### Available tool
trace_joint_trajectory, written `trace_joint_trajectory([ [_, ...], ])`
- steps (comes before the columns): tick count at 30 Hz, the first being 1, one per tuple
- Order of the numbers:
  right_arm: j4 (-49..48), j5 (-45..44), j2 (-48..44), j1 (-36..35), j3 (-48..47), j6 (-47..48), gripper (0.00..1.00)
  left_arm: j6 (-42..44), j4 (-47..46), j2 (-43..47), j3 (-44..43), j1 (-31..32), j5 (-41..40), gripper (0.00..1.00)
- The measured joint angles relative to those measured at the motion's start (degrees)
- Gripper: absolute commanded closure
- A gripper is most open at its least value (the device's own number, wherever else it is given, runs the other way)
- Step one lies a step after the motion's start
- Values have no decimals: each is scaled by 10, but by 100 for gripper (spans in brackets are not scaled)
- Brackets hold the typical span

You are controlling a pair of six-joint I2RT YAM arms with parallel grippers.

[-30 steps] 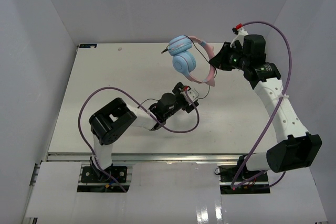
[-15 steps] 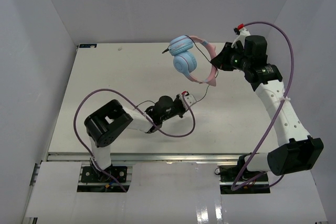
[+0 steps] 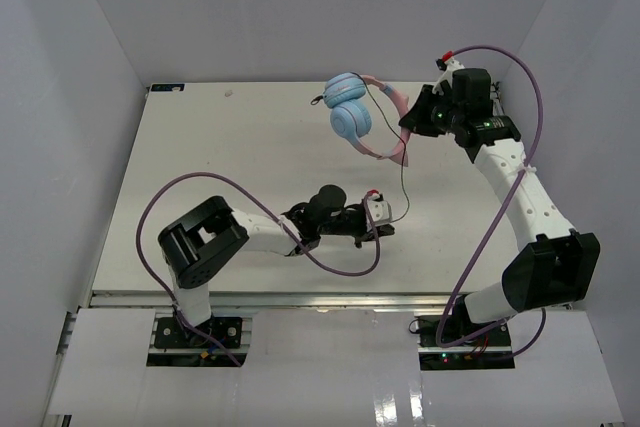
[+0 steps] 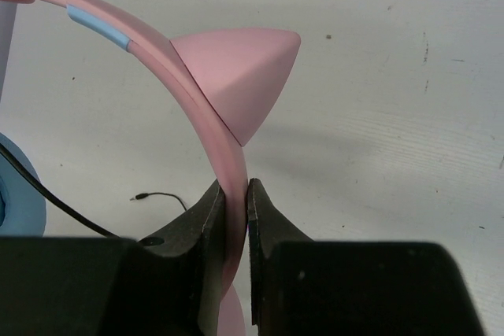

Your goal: Wrap the headphones

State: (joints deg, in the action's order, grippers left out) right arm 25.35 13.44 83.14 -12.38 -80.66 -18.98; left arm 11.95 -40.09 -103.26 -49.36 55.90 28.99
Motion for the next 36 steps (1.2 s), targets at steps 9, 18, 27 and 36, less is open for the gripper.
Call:
trace_joint_trajectory([
  [9, -14, -21, -8, 17, 16, 21, 92, -16, 15, 74, 38, 33, 52, 100],
  [18, -35, 31, -14, 29, 44, 67, 92, -6, 35, 225, 124, 29, 50, 100],
  [27, -70, 199, -90, 36, 55, 108, 92, -3, 66, 149, 137, -49, 69, 100],
  [36, -62, 354, -164, 61, 83, 254, 92, -23, 50, 203, 145, -132, 110, 100],
])
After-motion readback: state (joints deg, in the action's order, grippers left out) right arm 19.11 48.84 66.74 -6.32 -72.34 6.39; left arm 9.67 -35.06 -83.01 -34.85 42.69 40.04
